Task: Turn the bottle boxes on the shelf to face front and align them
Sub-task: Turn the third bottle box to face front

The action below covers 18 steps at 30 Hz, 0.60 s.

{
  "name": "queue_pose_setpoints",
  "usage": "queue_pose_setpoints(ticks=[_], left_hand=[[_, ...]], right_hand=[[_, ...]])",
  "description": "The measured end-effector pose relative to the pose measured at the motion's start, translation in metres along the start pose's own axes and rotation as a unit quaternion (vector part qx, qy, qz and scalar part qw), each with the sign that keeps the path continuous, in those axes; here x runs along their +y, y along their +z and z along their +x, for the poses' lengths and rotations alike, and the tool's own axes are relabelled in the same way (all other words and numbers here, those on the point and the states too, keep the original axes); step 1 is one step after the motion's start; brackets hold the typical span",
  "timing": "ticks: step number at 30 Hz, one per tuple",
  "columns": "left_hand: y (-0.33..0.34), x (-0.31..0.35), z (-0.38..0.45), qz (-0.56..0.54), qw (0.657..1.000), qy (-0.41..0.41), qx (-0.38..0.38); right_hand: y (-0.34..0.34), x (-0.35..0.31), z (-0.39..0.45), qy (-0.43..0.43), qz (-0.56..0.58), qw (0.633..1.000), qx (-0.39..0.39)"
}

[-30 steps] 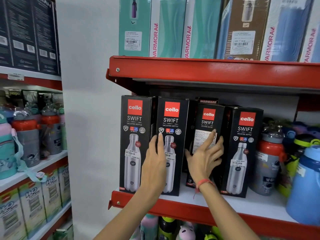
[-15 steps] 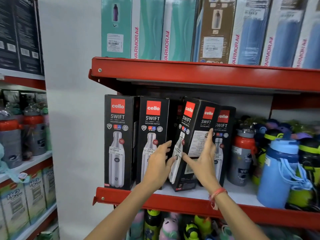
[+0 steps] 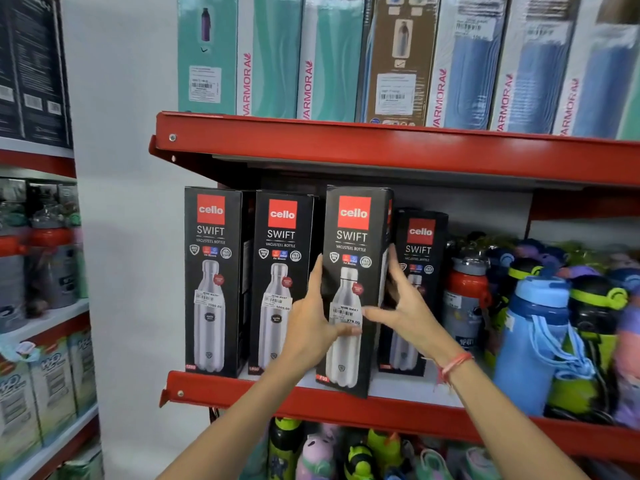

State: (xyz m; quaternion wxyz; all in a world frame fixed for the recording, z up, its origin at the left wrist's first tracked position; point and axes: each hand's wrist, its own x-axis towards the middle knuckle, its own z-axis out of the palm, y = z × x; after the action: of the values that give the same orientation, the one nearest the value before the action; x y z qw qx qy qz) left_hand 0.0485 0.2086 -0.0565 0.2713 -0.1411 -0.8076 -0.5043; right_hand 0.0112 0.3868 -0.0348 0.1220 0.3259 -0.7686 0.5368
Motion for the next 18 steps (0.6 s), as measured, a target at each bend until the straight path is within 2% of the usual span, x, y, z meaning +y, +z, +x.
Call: queue_pose_setpoints(ticks=[5,10,18], left_hand=[[0.016,0.001,0.002,0.054,0.997,-0.028,0.049],[0.026,-0.004,0.014,0.093,0.991,-0.088,0.039],[0.030,-0.011,0.023,0.136,0.986,-0.092,0.031]], right_hand=[[0.003,0.005,0.019,0.030,-0.022,0.999,-0.016],[0.010,0.018,0.028,0.051,-0.022,0.998,-0.011],[0.013,0.026,0.034,0.074,-0.044,0.996,0.014]])
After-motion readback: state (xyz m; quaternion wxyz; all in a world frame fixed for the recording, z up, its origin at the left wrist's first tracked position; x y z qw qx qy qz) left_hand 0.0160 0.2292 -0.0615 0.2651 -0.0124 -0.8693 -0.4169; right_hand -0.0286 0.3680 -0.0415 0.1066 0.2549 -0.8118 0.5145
